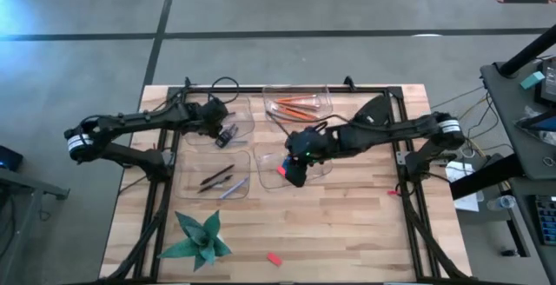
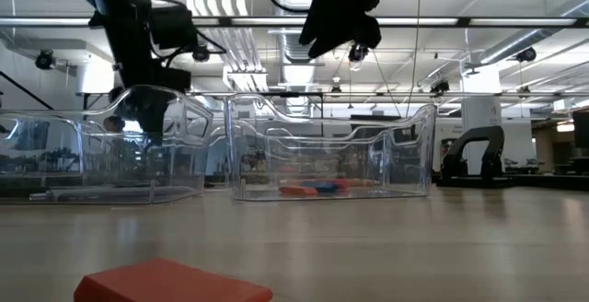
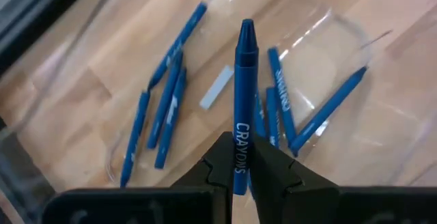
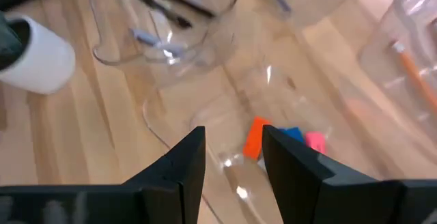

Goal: Sort crayons/erasers/pens/pencils in bins
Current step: Put the blue crayon into the top left transparent bin

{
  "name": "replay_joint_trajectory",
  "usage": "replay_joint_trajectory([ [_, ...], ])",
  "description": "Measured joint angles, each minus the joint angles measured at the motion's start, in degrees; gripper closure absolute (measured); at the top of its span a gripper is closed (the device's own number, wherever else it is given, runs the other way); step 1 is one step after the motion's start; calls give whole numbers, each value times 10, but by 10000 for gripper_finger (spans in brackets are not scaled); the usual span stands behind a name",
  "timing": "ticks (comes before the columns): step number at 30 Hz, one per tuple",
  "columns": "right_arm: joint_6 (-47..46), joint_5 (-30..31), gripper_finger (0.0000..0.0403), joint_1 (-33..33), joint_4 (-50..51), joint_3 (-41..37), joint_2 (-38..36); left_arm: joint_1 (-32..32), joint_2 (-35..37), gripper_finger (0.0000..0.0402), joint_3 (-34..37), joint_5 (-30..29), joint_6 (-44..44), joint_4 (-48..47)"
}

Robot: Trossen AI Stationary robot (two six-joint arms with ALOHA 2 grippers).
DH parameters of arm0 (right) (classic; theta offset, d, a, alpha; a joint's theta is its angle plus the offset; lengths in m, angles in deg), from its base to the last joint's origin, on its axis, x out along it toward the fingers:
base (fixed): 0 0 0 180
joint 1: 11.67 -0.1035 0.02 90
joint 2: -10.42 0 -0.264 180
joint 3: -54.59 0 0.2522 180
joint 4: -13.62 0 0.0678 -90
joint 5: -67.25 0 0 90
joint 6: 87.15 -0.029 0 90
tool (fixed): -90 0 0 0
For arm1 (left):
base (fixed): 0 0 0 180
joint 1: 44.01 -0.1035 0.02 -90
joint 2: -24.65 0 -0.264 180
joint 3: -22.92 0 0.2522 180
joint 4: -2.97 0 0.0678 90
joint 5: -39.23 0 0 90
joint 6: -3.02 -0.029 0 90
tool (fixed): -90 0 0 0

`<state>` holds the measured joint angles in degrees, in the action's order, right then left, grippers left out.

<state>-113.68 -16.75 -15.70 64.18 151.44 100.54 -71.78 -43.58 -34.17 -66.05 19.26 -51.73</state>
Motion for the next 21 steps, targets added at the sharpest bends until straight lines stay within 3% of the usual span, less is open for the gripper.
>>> replay_joint_trajectory([
  [9,-14,-1,268,-41,-12,0,28,0,0,385,49,-3,59,45],
  [21,-40,0,268,-60,-15,1,30,0,0,374,67,-2,60,56],
])
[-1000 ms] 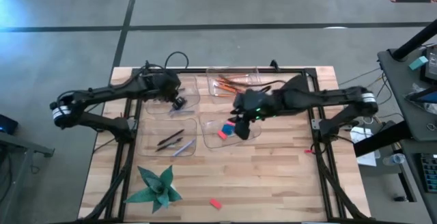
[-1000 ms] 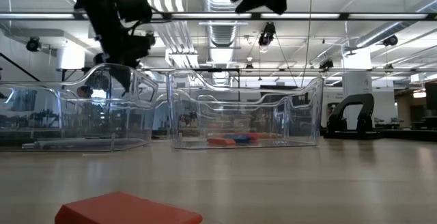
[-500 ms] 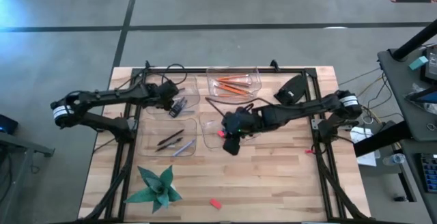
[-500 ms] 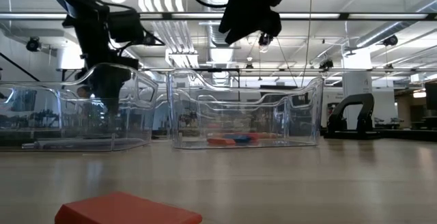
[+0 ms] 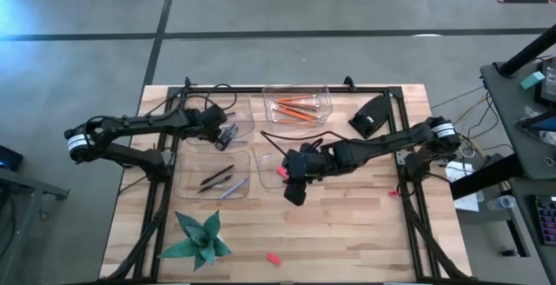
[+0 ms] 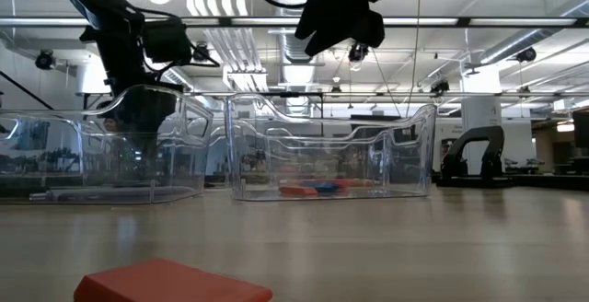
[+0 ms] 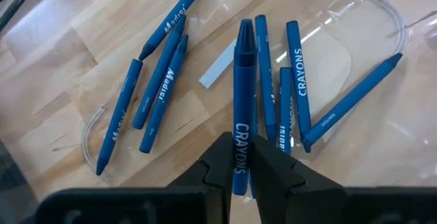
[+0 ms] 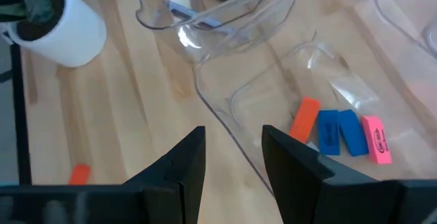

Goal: Sort crayons/erasers/pens/pencils in bins
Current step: Put the blue crayon into the top left transparent bin, then put the orange eraser into the bottom right transparent bin

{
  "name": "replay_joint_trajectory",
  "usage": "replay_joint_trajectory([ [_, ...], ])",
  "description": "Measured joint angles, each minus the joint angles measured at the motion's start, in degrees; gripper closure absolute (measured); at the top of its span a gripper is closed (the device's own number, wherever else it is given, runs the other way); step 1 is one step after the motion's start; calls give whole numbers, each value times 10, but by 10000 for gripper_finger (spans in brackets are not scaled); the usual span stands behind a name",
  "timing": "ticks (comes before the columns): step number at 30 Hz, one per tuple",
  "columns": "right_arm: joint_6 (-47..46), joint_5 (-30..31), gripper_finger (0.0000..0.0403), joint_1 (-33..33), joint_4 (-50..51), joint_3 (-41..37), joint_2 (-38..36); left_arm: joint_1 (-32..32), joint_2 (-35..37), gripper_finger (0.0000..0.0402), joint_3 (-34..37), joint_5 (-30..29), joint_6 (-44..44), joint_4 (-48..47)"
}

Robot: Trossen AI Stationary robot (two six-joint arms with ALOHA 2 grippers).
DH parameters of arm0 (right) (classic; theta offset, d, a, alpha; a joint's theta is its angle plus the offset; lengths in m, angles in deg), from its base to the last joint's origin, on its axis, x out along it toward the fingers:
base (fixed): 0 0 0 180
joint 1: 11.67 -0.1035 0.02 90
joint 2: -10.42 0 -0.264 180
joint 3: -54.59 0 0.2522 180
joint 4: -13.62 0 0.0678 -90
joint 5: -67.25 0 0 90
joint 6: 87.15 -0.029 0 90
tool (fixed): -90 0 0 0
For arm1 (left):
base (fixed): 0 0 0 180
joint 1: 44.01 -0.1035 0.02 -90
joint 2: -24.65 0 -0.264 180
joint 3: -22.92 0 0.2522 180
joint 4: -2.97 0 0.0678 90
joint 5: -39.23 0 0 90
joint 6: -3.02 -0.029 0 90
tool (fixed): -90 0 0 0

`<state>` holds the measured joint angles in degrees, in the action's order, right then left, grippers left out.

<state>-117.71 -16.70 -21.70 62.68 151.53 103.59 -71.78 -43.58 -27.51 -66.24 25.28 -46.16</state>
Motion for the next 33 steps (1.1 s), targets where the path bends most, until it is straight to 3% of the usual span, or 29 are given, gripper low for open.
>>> replay_joint_trajectory([
  [16,-22,1,268,-9,0,0,0,0,0,373,4,2,-8,7],
  [26,-74,1,268,-46,-4,0,-1,0,-44,390,-1,13,9,9],
  [33,-95,1,268,-67,-10,0,-1,0,-49,314,-3,3,15,29],
])
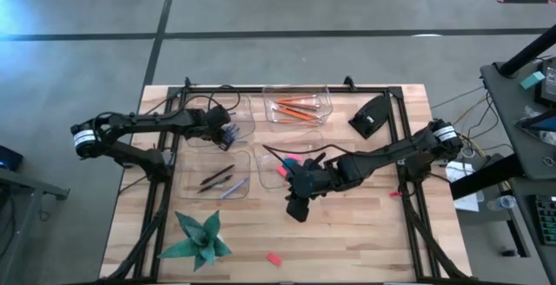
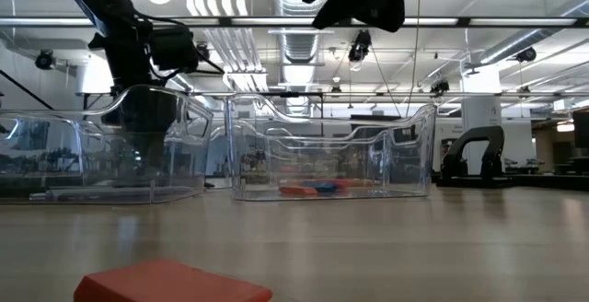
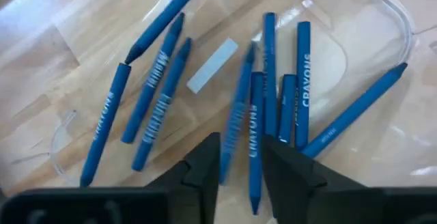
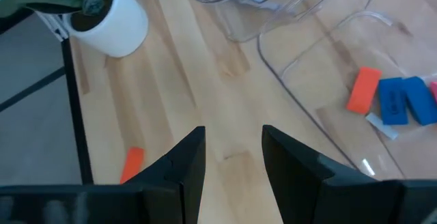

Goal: Sort crayons/erasers/pens/pencils in bins
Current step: Put the orange eraser into the bottom right transparent bin

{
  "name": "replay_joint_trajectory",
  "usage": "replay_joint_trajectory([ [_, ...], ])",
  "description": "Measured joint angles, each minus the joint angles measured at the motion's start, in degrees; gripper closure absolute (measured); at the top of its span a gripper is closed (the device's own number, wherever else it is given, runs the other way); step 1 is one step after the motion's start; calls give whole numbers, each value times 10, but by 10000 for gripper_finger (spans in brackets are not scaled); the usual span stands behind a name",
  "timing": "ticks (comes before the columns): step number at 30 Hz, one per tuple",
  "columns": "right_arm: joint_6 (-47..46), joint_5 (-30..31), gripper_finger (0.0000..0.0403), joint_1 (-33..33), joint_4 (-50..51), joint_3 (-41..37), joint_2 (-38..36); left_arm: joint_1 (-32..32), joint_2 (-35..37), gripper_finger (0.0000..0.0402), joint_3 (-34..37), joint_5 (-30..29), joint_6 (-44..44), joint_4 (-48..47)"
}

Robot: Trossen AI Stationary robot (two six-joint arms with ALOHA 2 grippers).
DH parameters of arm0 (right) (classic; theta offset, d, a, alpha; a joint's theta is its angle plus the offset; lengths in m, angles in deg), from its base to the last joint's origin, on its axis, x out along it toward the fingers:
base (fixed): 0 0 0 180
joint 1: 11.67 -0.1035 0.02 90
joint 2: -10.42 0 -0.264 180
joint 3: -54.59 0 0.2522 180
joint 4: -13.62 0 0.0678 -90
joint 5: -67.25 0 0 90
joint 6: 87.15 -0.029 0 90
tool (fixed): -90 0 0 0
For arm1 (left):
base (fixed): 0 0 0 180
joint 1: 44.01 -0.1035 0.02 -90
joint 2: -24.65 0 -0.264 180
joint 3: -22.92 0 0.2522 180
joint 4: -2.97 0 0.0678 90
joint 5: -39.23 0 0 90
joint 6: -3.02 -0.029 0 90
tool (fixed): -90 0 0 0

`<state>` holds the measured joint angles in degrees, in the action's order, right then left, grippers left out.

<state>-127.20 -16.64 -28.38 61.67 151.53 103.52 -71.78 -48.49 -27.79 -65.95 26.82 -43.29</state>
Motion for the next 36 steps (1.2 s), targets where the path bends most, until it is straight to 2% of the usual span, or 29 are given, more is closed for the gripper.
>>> replay_joint_trajectory([
  [4,0,0,268,-5,-3,0,0,0,2,282,-4,-4,0,0],
  [9,-8,0,268,-7,-3,0,0,0,4,272,-27,1,-1,-5],
  [18,-48,0,268,-29,-7,0,0,9,63,271,-128,93,-1,-32],
  [21,-67,17,268,-45,-14,0,0,24,95,271,-161,109,-1,-29],
  [24,-86,48,268,-72,-37,0,2,49,126,271,-189,125,6,-29],
  [29,-152,98,268,-119,-71,-1,27,109,174,271,-213,168,76,-20],
  [32,-187,124,268,-147,-100,-1,54,166,190,271,-215,174,120,-10],
  [36,-220,126,268,-170,-190,3,111,250,197,271,-214,174,150,33],
])
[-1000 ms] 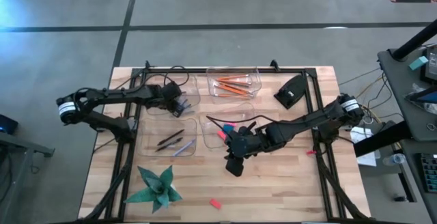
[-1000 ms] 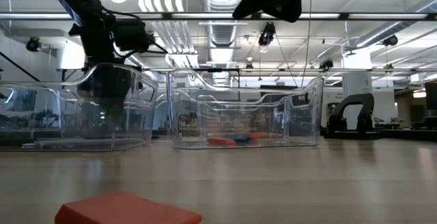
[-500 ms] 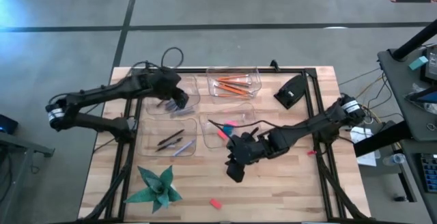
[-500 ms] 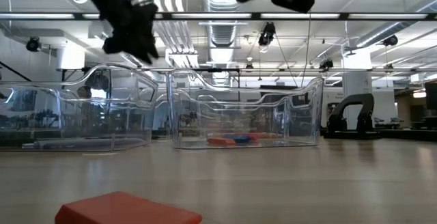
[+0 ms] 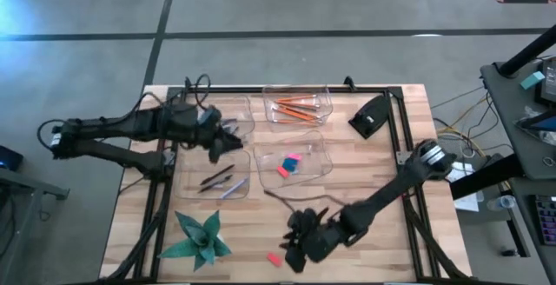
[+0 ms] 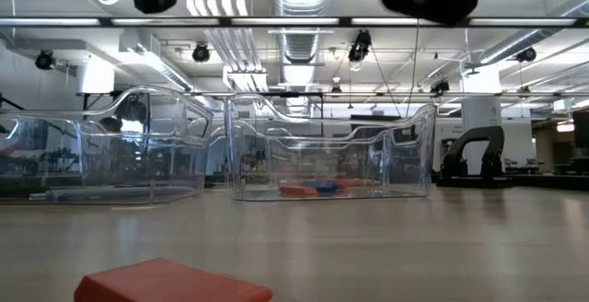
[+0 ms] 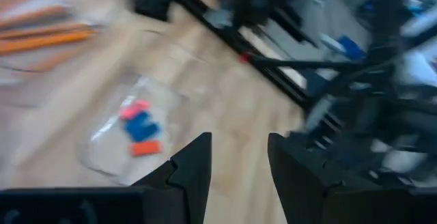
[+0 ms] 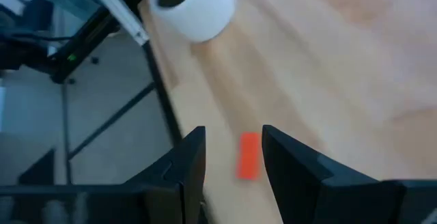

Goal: Sort crayons/erasers/pens/pencils in bins
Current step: Put the orange eraser into the bottom right transparent bin

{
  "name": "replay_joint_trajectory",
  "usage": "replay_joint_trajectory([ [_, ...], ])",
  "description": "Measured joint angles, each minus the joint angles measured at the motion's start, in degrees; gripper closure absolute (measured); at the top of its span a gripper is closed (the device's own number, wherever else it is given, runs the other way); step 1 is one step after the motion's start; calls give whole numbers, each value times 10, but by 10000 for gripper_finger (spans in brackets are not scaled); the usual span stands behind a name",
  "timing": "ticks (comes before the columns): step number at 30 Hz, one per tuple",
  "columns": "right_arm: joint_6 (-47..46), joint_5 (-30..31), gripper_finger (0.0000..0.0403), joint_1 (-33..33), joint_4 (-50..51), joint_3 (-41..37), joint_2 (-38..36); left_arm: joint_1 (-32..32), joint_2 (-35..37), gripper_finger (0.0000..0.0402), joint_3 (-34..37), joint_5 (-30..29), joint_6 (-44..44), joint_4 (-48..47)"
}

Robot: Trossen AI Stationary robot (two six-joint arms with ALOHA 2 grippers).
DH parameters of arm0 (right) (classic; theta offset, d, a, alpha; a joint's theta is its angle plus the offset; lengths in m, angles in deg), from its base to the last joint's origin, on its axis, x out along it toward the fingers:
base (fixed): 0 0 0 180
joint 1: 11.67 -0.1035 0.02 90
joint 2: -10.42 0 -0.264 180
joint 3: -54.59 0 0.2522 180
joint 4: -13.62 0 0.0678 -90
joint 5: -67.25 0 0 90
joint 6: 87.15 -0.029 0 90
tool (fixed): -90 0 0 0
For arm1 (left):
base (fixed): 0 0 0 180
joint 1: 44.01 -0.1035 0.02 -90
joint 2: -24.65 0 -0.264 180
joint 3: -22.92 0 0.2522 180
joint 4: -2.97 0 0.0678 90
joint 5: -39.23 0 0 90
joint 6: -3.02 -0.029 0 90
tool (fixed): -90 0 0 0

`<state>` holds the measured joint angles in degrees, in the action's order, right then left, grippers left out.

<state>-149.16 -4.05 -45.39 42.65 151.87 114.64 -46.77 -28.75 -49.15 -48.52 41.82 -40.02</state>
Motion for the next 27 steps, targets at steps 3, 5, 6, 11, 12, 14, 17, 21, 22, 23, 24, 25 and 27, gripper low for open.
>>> replay_joint_trajectory([
  [3,-11,1,265,-11,-28,28,52,57,-2,271,2,-14,14,26],
  [5,-17,4,258,-15,-24,60,85,88,-1,271,1,-25,14,45],
  [6,-23,4,252,-16,-14,78,99,100,-1,271,1,-30,15,49],
  [11,-42,2,221,-18,107,191,172,138,-5,271,1,-56,15,86],
  [12,-48,1,216,-18,147,218,187,140,-5,271,1,-58,15,92],
  [14,-73,-4,205,-18,229,277,215,142,-5,271,2,-59,15,88],
  [17,-115,-19,193,-15,359,359,259,142,-8,272,2,-59,14,91],
  [21,-130,-58,188,-9,420,445,313,142,-6,272,2,-59,11,93],
  [22,-130,-62,188,-8,418,463,324,142,-5,272,3,-59,11,92],
  [23,-130,-65,188,-7,418,481,334,142,-5,272,3,-59,11,92],
  [24,-130,-67,188,-6,417,498,344,142,-4,272,3,-59,11,92],
  [25,-128,-67,188,-5,416,511,354,142,-4,272,3,-59,11,92],
  [27,-126,-67,188,-2,404,514,365,142,-3,272,3,-58,11,92],
])
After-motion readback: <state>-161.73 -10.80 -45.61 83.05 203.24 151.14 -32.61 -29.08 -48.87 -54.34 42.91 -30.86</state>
